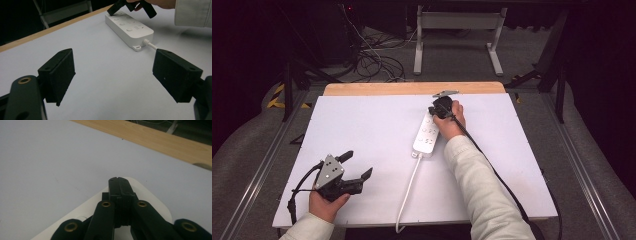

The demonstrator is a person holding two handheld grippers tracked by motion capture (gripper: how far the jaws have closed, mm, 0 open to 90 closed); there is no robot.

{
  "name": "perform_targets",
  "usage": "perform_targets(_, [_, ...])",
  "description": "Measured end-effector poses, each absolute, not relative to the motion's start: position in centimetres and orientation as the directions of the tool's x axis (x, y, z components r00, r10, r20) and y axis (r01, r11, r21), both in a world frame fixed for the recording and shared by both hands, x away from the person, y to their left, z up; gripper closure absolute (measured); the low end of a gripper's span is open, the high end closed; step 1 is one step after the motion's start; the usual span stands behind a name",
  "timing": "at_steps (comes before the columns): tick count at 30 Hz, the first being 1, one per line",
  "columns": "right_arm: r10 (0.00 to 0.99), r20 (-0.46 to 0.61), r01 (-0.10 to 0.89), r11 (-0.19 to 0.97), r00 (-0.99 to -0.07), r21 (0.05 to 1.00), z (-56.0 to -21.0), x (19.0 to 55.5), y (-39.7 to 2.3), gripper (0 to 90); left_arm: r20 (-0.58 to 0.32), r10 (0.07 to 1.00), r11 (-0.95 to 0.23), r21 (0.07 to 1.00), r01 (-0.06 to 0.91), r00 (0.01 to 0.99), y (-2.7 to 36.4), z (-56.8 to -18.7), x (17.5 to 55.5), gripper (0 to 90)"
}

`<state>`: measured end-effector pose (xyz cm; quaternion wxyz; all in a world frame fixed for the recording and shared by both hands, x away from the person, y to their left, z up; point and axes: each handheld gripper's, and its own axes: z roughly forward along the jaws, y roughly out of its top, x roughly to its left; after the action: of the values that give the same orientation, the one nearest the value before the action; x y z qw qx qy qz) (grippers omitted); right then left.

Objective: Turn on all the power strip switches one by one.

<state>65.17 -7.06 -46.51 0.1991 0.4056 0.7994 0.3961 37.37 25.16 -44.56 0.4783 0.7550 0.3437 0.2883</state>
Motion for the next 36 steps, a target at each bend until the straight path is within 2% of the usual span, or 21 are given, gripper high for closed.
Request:
perform_targets(3, [0.799, -0.046, 0.460, 0.390, -0.600, 0.798, -45.6, 64.6, -7.3, 90.0, 0.110, 0.793, -0.310, 0.920, 0.241, 0.599, 25.1, -44.6, 37.3, 18.3])
perform_targets(6, [0.787, 0.004, 0.430, 0.333, -0.618, 0.839, -44.2, 63.8, -7.3, 90.0, 0.116, 0.793, -0.315, 0.919, 0.238, 0.598, 25.2, -44.5, 37.4, 18.3])
perform_targets(11, [0.761, -0.004, 0.395, 0.342, -0.649, 0.853, -42.0, 62.2, -7.3, 90.0, 0.113, 0.795, -0.309, 0.921, 0.237, 0.596, 25.1, -44.5, 37.2, 18.3])
perform_targets(12, [0.759, 0.000, 0.397, 0.340, -0.651, 0.852, -41.7, 61.9, -7.4, 83.5, 0.112, 0.795, -0.308, 0.921, 0.238, 0.596, 25.1, -44.4, 37.2, 18.3])
perform_targets(14, [0.743, 0.006, 0.392, 0.345, -0.669, 0.853, -41.2, 61.2, -7.5, 77.6, 0.123, 0.796, -0.314, 0.921, 0.230, 0.593, 25.1, -44.4, 37.1, 18.4])
perform_targets(20, [0.710, -0.006, 0.339, 0.345, -0.704, 0.875, -39.3, 59.0, -8.0, 66.4, 0.115, 0.800, -0.307, 0.922, 0.237, 0.589, 25.1, -44.4, 37.1, 18.3])
perform_targets(28, [0.682, -0.002, 0.308, 0.333, -0.731, 0.891, -37.9, 57.1, -8.5, 57.2, 0.118, 0.802, -0.308, 0.921, 0.237, 0.585, 25.0, -44.4, 37.1, 18.3])
perform_targets(36, [0.665, -0.022, 0.265, 0.327, -0.746, 0.907, -36.9, 54.9, -9.9, 39.9, 0.112, 0.801, -0.304, 0.923, 0.238, 0.588, 25.2, -44.3, 36.8, 18.2])
